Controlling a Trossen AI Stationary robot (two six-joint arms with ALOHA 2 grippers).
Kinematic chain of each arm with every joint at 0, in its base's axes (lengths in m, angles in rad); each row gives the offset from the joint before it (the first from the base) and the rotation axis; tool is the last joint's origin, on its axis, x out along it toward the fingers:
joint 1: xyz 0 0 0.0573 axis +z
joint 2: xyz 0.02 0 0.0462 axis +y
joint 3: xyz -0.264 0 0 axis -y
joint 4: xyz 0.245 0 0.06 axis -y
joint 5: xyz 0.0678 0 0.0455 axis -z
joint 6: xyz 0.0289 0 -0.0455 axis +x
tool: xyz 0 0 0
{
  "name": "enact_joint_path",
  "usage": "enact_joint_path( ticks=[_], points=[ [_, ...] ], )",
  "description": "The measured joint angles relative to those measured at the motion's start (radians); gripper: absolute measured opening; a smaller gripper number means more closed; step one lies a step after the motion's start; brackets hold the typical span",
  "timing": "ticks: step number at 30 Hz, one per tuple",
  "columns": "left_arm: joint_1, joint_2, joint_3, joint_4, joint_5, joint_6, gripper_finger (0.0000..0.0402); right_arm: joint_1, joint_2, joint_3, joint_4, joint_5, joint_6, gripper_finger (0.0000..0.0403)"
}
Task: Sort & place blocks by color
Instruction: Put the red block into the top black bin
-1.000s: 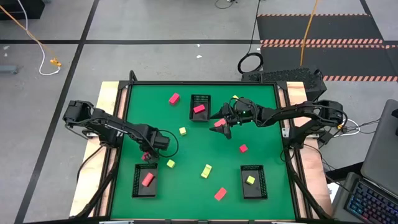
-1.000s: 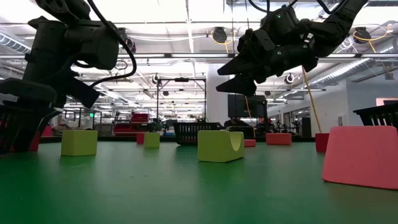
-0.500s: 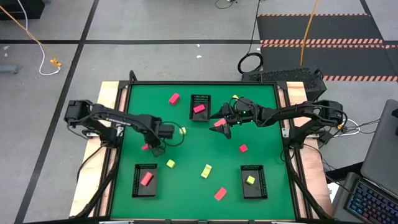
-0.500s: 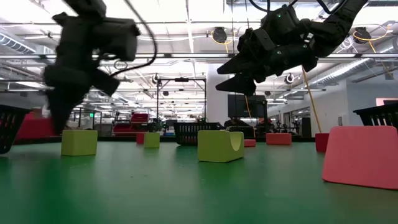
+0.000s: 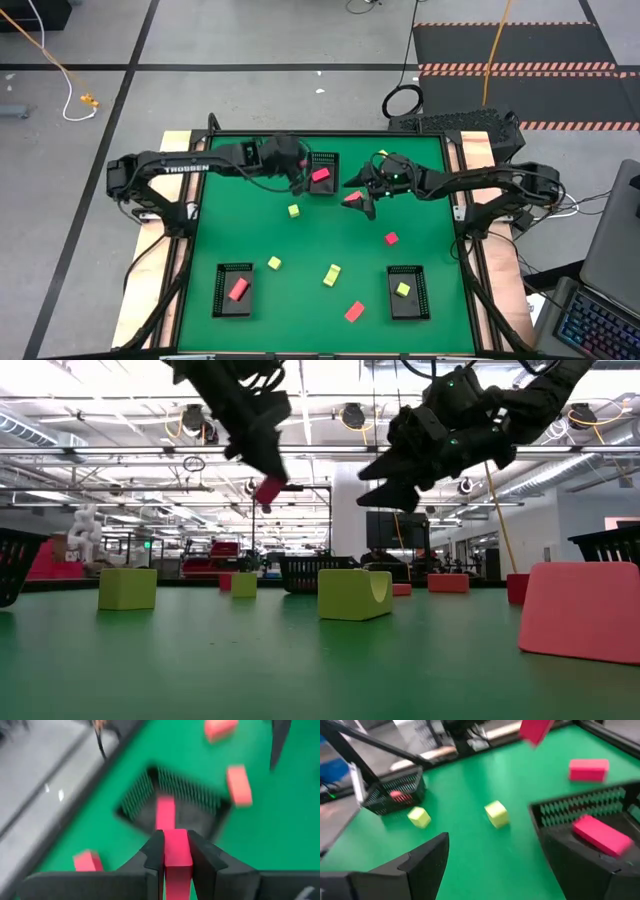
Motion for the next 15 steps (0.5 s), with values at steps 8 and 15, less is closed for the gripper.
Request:
enact_joint_path(
  ticks=[8, 15],
  points=[
    [0.095, 0.075, -0.013, 0.282, 0.067, 0.050, 0.0070, -0.073, -0.202, 0.000, -0.290, 0.084, -0.071, 0.0315],
    [0.106, 0.242, -0.012, 0.505, 0.142, 0.056, 0.0064, -0.080, -0.334, -0.080, -0.315, 0.216, -0.092, 0.0315]
  ],
)
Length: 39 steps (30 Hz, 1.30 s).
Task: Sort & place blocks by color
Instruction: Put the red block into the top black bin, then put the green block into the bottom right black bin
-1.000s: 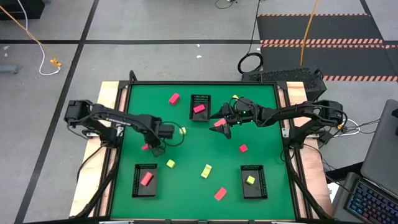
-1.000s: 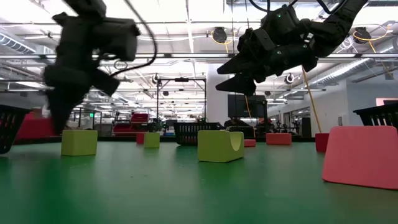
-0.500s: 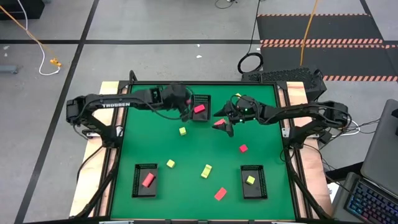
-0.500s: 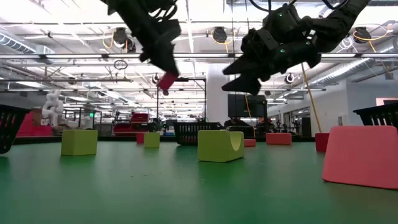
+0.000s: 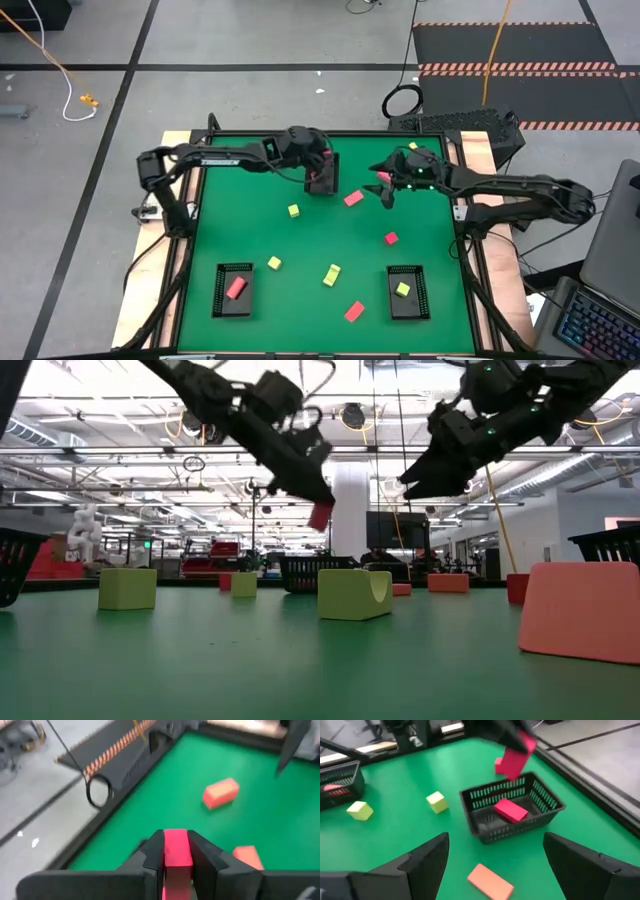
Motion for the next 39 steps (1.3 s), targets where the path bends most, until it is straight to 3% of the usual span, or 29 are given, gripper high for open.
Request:
enact_joint_path(
  ticks=[6, 14, 23, 32, 39],
  points=[
    [0.018, 0.064, 0.000, 0.034, -0.003, -0.002, 0.0077, -0.009, -0.095, -0.049, 0.015, 0.054, -0.002, 0.0315],
    [0.011, 0.060, 0.000, 0.039, 0.016, 0.002, 0.0092, -0.013, -0.152, -0.076, 0.022, 0.081, -0.001, 0.0315],
    [0.007, 0.057, 0.000, -0.017, 0.018, -0.034, 0.0176, -0.013, -0.151, -0.077, 0.026, 0.079, 0.007, 0.0315],
    [-0.016, -0.062, 0.004, -0.315, 0.044, -0.056, 0.0209, -0.013, -0.151, -0.077, 0.014, 0.076, 0.008, 0.0315],
    [-0.132, -0.065, 0.004, -0.505, 0.045, -0.030, 0.0209, -0.013, -0.151, -0.077, 0.012, 0.075, 0.002, 0.0315]
  ],
)
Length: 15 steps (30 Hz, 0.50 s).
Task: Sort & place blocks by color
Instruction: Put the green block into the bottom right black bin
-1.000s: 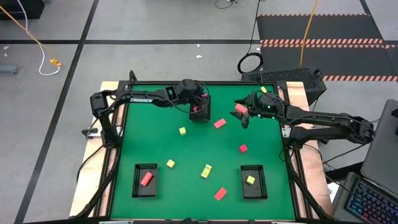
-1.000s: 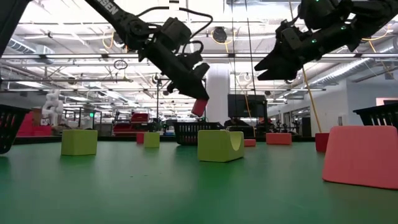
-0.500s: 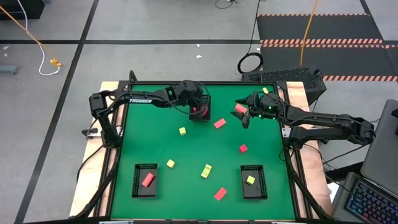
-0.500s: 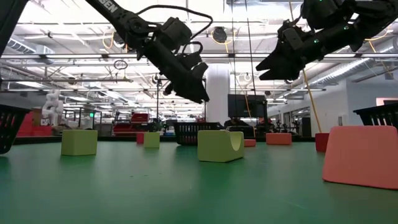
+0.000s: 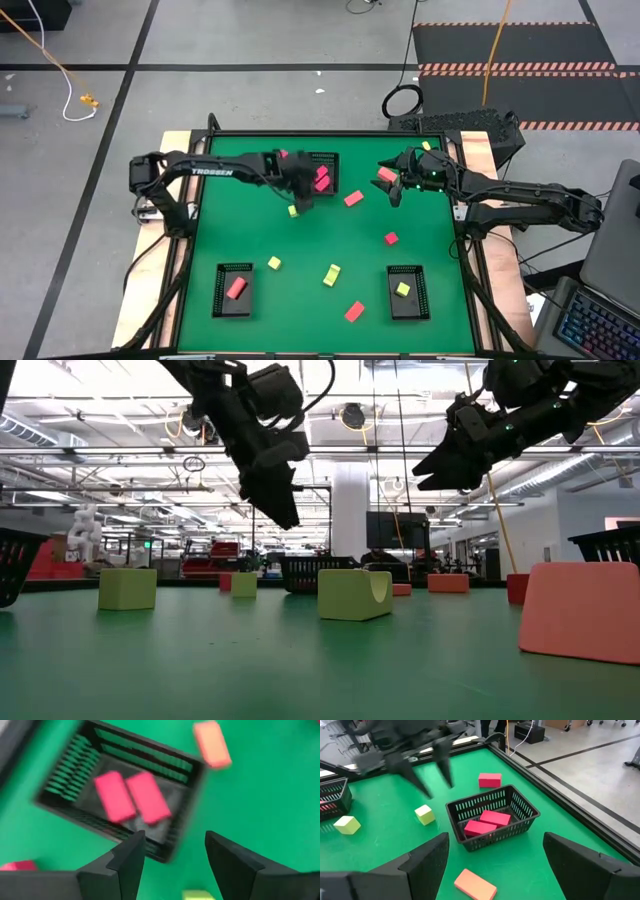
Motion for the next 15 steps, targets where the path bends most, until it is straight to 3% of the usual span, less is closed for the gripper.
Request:
enact_joint_path(
  ticks=[8, 15],
  points=[
    [-0.085, 0.002, 0.000, -0.130, -0.004, -0.062, 0.0210, 0.000, 0.000, 0.000, -0.001, 0.000, 0.006, 0.0315],
    [-0.090, 0.002, -0.046, -0.194, -0.009, -0.128, 0.0210, 0.000, 0.000, 0.000, 0.000, -0.022, 0.043, 0.0315]
  ],
)
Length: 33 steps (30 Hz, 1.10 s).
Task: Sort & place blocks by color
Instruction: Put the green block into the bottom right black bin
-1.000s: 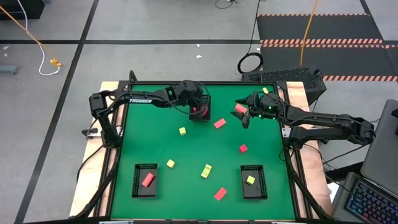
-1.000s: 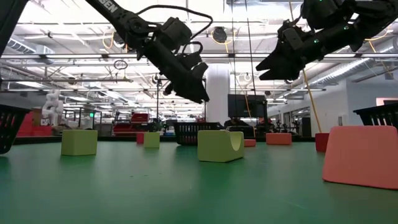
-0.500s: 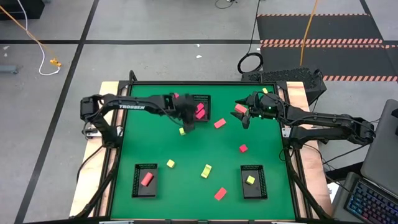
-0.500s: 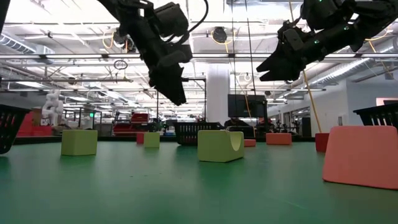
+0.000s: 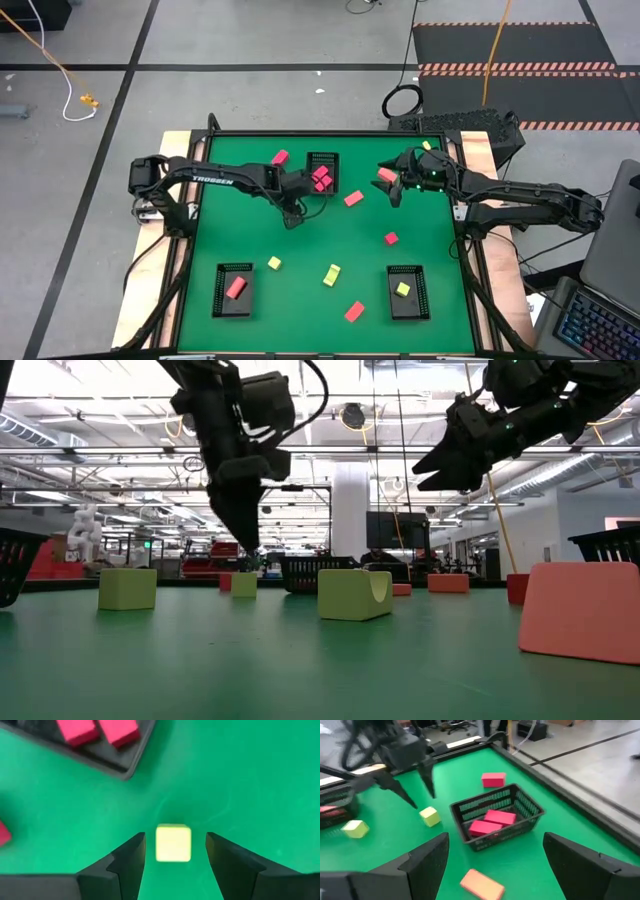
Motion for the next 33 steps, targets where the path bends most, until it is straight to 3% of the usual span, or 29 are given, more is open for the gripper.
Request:
enact_joint_path(
  ticks=[9, 18, 27, 30, 33],
  points=[
    [0.010, 0.000, -0.078, 0.056, 0.004, -0.001, 0.0210, 0.000, -0.016, 0.000, 0.003, -0.037, 0.009, 0.0315],
    [0.000, 0.000, -0.188, 0.255, 0.006, 0.001, 0.0210, 0.000, -0.026, 0.000, -0.006, -0.039, 0.009, 0.0315],
    [-0.009, 0.000, -0.206, 0.259, -0.017, 0.003, 0.0208, 0.000, -0.025, 0.000, -0.006, -0.035, 0.006, 0.0315],
    [-0.007, 0.000, -0.206, 0.259, -0.040, -0.001, 0.0189, 0.000, -0.025, 0.000, -0.006, -0.035, 0.006, 0.0315],
    [-0.008, 0.000, -0.206, 0.267, -0.049, -0.021, 0.0145, 0.000, -0.025, 0.000, -0.006, -0.035, 0.005, 0.0315]
  ],
)
